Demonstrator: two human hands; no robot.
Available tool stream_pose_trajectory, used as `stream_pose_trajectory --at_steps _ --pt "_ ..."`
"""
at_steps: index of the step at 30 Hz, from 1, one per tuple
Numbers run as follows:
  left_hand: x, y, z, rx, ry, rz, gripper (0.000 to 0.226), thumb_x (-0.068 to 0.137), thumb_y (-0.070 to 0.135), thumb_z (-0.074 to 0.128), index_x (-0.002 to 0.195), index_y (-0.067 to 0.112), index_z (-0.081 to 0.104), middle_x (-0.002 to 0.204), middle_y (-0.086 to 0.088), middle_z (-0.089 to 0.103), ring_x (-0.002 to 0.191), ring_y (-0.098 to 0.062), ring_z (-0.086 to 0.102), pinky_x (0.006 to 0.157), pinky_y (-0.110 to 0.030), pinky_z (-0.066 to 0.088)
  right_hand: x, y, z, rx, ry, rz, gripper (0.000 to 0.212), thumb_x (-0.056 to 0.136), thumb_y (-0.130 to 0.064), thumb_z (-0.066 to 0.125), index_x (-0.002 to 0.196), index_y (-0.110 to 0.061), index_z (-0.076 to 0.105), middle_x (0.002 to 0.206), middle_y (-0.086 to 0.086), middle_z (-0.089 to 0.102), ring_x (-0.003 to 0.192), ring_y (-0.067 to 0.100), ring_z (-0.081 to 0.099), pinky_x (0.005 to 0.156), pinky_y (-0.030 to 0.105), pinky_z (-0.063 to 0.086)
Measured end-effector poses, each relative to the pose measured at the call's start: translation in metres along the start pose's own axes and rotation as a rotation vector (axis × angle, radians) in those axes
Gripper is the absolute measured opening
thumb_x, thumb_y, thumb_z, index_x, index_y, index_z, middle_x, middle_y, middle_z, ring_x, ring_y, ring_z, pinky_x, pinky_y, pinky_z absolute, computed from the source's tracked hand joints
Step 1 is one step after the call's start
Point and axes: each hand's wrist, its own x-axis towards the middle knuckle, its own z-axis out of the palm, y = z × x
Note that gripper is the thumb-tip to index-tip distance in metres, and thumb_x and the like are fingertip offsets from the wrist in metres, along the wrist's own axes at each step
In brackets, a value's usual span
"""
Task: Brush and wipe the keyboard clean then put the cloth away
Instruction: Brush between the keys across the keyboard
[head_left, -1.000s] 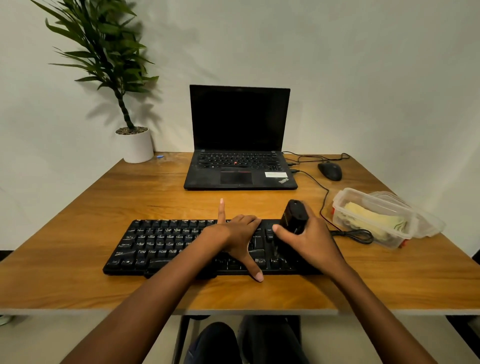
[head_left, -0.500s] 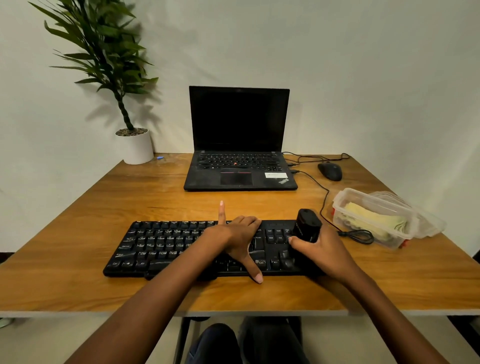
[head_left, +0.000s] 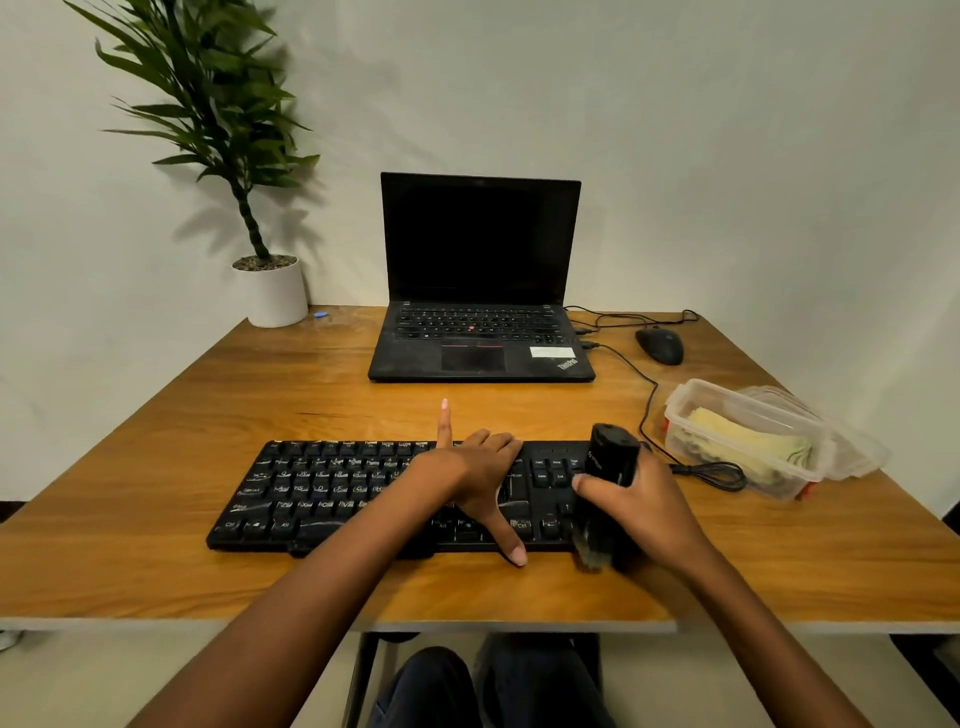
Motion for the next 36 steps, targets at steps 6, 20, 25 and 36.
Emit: stream_pose_trajectory --at_steps 6,20,25,36 --pt "-0.001 0.0 -0.001 0.005 0.007 0.007 0.13 0.064 0.07 0.067 0.149 0.013 -0.012 0.159 -0.002 -0.009 0.145 -0.021 -0.012 0.097 -0.068 -0.026 0.006 0.003 0.01 -0.086 0.124 -0.076 0.027 0.078 -0.026 0.071 0.087 -0.019 0.047 0.073 -0.004 0.055 0.07 0.006 0.053 0.058 0.011 0.039" --pt "0.001 0.0 0.0 0.008 0.006 0.007 0.13 0.064 0.071 0.066 0.149 0.014 -0.013 0.159 -0.001 -0.011 0.145 -0.023 -0.015 0.099 -0.068 -0.024 -0.014 0.018 0.006 0.014 0.194 -0.009 0.029 0.071 -0.033 0.07 0.086 -0.016 0.053 0.077 0.002 0.06 0.074 0.015 0.06 0.065 0.03 0.048" --pt "0.001 -0.002 0.001 0.007 0.0 0.006 0.13 0.063 0.072 0.066 0.149 0.015 -0.014 0.159 0.0 -0.012 0.144 -0.024 -0.016 0.095 -0.067 -0.029 0.0 0.017 -0.011 0.055 0.162 0.038 0.02 0.079 -0.021 0.07 0.086 -0.008 0.057 0.078 0.004 0.063 0.075 0.015 0.062 0.061 0.024 0.045" --pt "0.002 0.0 0.001 0.028 0.006 -0.001 0.13 0.063 0.072 0.066 0.149 0.016 -0.013 0.159 -0.002 -0.011 0.143 -0.028 -0.021 0.097 -0.068 -0.026 0.012 -0.008 0.01 -0.125 0.189 -0.137 0.025 0.078 -0.028 0.07 0.086 -0.023 0.047 0.072 -0.007 0.055 0.068 0.006 0.054 0.055 0.015 0.039"
